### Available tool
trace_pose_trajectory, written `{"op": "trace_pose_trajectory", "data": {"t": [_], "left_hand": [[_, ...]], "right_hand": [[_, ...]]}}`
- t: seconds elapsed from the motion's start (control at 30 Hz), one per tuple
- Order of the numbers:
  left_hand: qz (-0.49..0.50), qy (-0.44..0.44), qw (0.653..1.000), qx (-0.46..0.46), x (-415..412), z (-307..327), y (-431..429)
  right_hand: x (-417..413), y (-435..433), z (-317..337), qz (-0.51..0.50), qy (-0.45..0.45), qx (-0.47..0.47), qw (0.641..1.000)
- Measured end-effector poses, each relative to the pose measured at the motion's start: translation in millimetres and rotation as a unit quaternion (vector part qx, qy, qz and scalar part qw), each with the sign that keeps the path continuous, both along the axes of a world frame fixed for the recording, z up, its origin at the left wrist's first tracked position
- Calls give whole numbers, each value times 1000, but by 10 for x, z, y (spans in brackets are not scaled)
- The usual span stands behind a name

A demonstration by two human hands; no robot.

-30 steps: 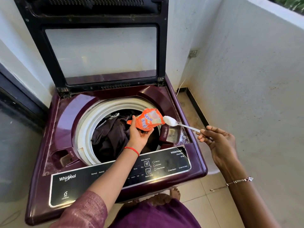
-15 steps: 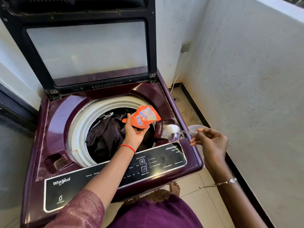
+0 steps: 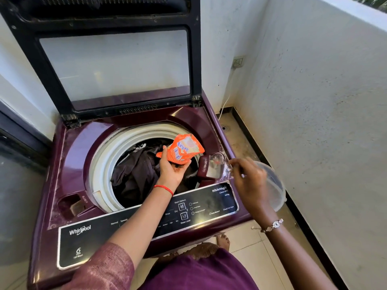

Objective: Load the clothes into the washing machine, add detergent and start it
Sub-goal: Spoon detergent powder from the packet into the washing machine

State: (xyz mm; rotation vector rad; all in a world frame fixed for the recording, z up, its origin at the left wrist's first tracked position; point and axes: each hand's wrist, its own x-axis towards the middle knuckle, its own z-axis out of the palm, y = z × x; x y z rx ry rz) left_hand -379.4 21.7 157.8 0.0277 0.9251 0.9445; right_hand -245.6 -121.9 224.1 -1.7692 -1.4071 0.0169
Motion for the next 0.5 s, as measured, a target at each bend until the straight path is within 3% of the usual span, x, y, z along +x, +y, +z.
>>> {"op": "trace_pose_trajectory", "data": {"t": [0.17,0.27,0.37,0.5], "left_hand": [[-2,7,1000,8,8,16,-12],[-13,7,1000,17,12,23,-25],[-17,-2,1000,20,32,53,-44],[-20,-15,999,31,79,112,-62]], "right_hand": [[82,33,343,-43,189,90,977],[37,117,385,-13,241,93,966],[-88,227,271,29,201,74,976],[-238,376,108,103,20,32,994]]}}
